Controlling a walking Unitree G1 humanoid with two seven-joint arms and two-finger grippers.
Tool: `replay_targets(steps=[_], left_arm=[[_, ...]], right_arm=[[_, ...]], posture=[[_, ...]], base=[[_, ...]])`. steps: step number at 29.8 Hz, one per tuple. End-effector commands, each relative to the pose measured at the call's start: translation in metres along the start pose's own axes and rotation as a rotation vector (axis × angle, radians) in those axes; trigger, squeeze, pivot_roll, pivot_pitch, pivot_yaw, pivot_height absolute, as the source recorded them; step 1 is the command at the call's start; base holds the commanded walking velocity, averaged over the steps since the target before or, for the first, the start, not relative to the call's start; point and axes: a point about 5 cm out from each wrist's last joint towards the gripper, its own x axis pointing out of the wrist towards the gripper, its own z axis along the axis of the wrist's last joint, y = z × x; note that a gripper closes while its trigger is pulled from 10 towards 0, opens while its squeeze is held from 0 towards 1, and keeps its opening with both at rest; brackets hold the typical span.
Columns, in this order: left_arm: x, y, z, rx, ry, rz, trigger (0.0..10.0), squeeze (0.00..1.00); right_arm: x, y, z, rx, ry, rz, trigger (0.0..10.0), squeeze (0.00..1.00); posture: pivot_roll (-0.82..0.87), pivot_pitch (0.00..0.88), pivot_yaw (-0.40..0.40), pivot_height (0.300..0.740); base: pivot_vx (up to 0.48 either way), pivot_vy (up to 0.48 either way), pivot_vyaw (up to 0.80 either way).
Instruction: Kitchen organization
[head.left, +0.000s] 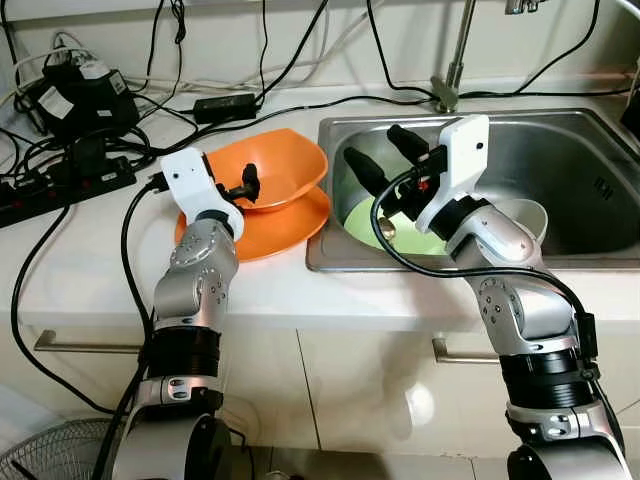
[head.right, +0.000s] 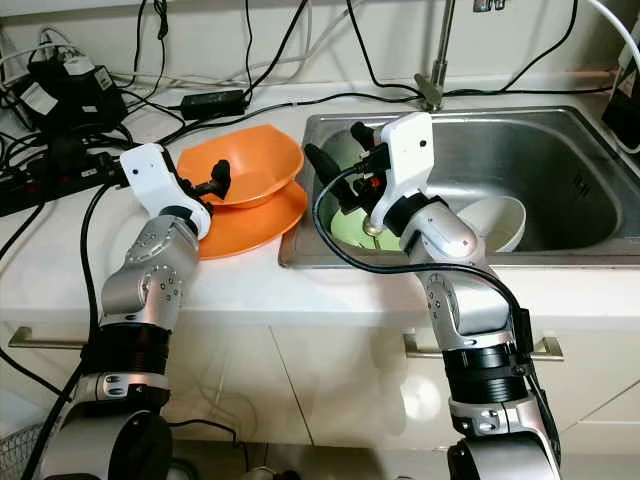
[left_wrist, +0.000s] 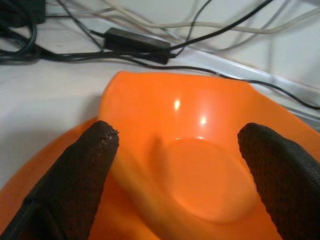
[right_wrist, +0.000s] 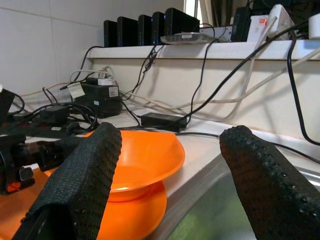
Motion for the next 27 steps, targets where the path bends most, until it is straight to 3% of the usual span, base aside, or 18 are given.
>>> replay_targets(steps=[1, 4, 8, 9, 11, 15, 16, 21, 24, 25, 26, 27], left_arm=[[-0.001, 0.012, 0.006, -0.018, -0.016, 0.076, 10.0, 0.0], [0.0, 0.018, 0.016, -0.016, -0.069, 0.094, 10.0, 0.0], [0.001, 0.015, 0.028, -0.019, -0.121, 0.054, 10.0, 0.0], [-0.001, 0.01, 0.041, 0.038, -0.193, 0.016, 10.0, 0.0], [-0.002, 0.008, 0.047, 0.074, -0.224, 0.009, 10.0, 0.0], [0.002, 0.016, 0.038, 0.054, -0.129, 0.092, 10.0, 0.0], [0.003, 0.018, 0.033, 0.028, -0.095, 0.086, 10.0, 1.0], [0.006, 0.018, 0.025, 0.051, -0.038, 0.081, 10.0, 1.0], [0.008, 0.017, 0.02, 0.024, 0.007, 0.076, 10.0, 1.0], [0.008, 0.017, 0.019, 0.004, 0.022, 0.073, 10.0, 0.9], [0.008, 0.017, 0.018, -0.012, 0.033, 0.077, 10.0, 0.39], [0.008, 0.017, 0.016, -0.034, 0.042, 0.087, 10.0, 0.05]], right_arm=[[0.001, 0.005, 0.003, -0.002, -0.002, 0.027, 10.0, 0.0], [0.002, 0.006, 0.003, 0.0, -0.003, 0.027, 10.0, 0.0], [0.002, 0.007, 0.002, 0.002, 0.001, 0.025, 10.0, 0.0], [0.002, 0.008, 0.001, 0.005, 0.004, 0.025, 10.0, 0.0], [0.002, 0.008, 0.0, 0.006, 0.005, 0.024, 10.0, 0.0], [0.003, 0.008, 0.0, 0.011, 0.003, 0.018, 10.0, 0.0], [0.004, 0.008, 0.001, 0.012, 0.001, 0.017, 10.0, 0.0], [0.004, 0.008, 0.001, 0.012, 0.001, 0.01, 10.0, 0.0], [0.004, 0.007, 0.002, 0.012, 0.0, 0.005, 10.0, 0.0], [0.004, 0.007, 0.002, 0.012, 0.0, 0.005, 10.0, 0.0], [0.004, 0.007, 0.002, 0.012, 0.0, 0.004, 10.0, 0.0], [0.004, 0.007, 0.002, 0.012, -0.001, 0.003, 10.0, 0.0]], posture=[[-0.13, 0.02, 0.146, 0.74], [-0.12, 0.021, 0.146, 0.74], [-0.12, 0.021, 0.145, 0.74], [-0.12, 0.021, 0.145, 0.74], [-0.12, 0.02, 0.145, 0.74], [-0.11, 0.02, 0.146, 0.74], [-0.12, 0.019, 0.148, 0.74], [-0.12, 0.022, 0.148, 0.74], [-0.12, 0.028, 0.146, 0.74], [-0.12, 0.028, 0.146, 0.74], [-0.12, 0.031, 0.146, 0.74], [-0.12, 0.031, 0.146, 0.74]], base=[[0.0, 0.0, 0.0], [0.0, 0.0, 0.0], [0.0, 0.0, 0.0], [0.0, 0.0, 0.0], [0.0, 0.0, 0.0], [0.0, 0.0, 0.0], [0.0, 0.0, 0.0], [0.0, 0.0, 0.0], [0.0, 0.0, 0.0], [0.0, 0.0, 0.0], [0.0, 0.0, 0.0], [0.0, 0.0, 0.0]])
